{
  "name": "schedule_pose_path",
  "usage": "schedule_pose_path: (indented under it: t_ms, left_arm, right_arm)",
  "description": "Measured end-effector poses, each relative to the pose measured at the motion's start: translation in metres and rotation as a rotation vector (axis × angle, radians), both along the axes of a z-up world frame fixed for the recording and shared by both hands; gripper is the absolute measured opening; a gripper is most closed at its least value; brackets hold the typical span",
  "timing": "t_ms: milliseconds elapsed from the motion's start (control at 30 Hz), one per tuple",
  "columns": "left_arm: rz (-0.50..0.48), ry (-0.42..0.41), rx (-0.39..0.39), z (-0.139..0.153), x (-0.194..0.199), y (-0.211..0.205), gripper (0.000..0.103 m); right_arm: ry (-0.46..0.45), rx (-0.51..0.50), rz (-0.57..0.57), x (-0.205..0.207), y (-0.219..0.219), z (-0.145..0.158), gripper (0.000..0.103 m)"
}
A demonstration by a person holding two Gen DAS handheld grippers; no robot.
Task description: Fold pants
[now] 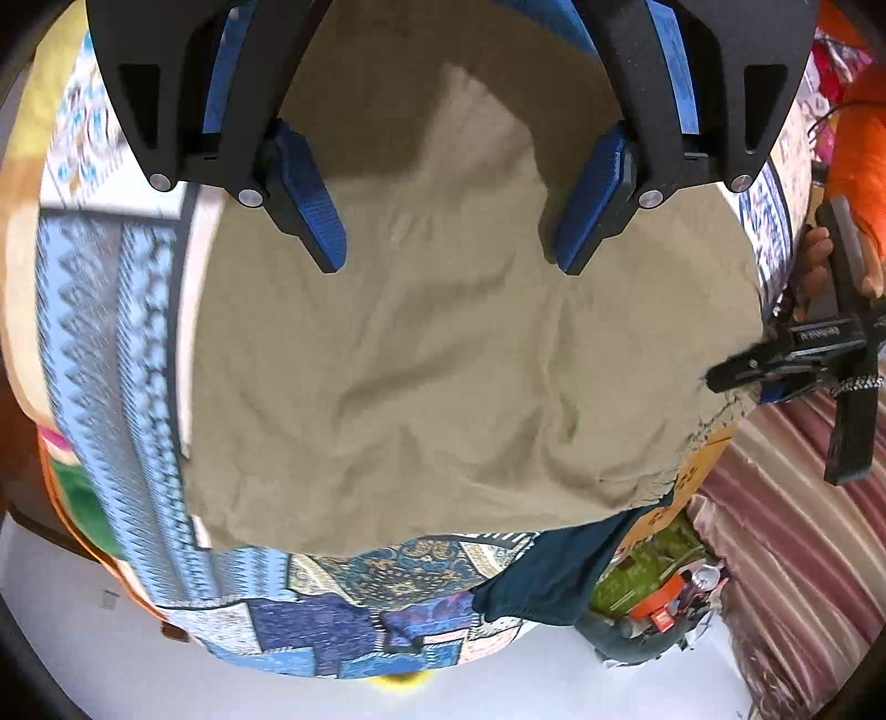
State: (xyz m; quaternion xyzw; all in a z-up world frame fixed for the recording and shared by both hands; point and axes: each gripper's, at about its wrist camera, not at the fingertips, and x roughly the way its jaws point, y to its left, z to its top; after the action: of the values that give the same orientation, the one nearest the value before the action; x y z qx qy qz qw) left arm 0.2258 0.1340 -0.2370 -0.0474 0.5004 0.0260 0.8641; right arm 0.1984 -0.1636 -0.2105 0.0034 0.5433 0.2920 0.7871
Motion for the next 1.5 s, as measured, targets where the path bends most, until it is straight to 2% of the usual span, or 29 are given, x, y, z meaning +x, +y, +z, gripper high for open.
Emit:
schedule_pose_path:
  t_ms: [333,433,567,667,800,900,1033,1133,1233,1300,1367,1433,1467,1500]
  left_arm:
    - [0.066,-0.021,-0.076,0.019,-0.030,0.012,0.097]
    - [0.093,-0.048,-0.104,0.028,-0.038,0.017,0.097]
    - [0.119,-0.044,-0.200,0.030,-0.044,0.022,0.097]
    - [0.139,-0.023,-0.268,0.023,-0.045,0.022,0.097]
    - [0.129,0.025,-0.380,0.007,-0.044,0.019,0.097]
    - [0.119,0.039,-0.431,0.001,-0.040,0.017,0.097]
    - [0.107,0.056,-0.557,-0.009,-0.029,0.020,0.096]
    - [0.118,0.051,-0.596,-0.014,-0.018,0.025,0.096]
    - [0.141,0.047,-0.604,-0.018,-0.006,0.030,0.096]
    - [0.165,0.040,-0.556,-0.018,0.001,0.031,0.088]
    - [0.196,0.043,-0.507,-0.018,0.004,0.033,0.066]
    - [0.217,0.036,-0.477,-0.016,0.005,0.037,0.055]
    - [0.216,0.024,-0.473,-0.014,0.004,0.038,0.046]
    - [0.212,0.012,-0.458,-0.011,0.002,0.037,0.043]
  right_arm:
    - [-0.029,-0.032,-0.050,-0.017,-0.013,0.010,0.075]
    - [-0.099,-0.033,-0.037,-0.019,-0.006,0.026,0.075]
    - [-0.228,-0.022,-0.017,-0.018,0.016,0.054,0.077]
    - [-0.292,-0.023,0.006,-0.017,0.037,0.058,0.078]
    - [-0.290,-0.041,0.054,-0.016,0.060,0.040,0.078]
    - [-0.267,-0.075,0.085,-0.016,0.073,0.023,0.078]
    - [-0.252,-0.067,0.085,-0.018,0.071,0.016,0.078]
    - [-0.199,-0.032,0.074,-0.012,0.066,0.012,0.078]
    - [-0.183,-0.015,0.070,-0.011,0.065,0.009,0.078]
    - [-0.176,-0.009,0.069,-0.011,0.065,0.008,0.078]
    - [-0.173,-0.005,0.069,-0.013,0.065,0.008,0.078]
    - [-0.169,0.000,0.067,-0.013,0.064,0.007,0.078]
    - [-0.168,0.002,0.066,-0.015,0.063,0.007,0.078]
    - [-0.168,0.003,0.064,-0.015,0.063,0.008,0.078]
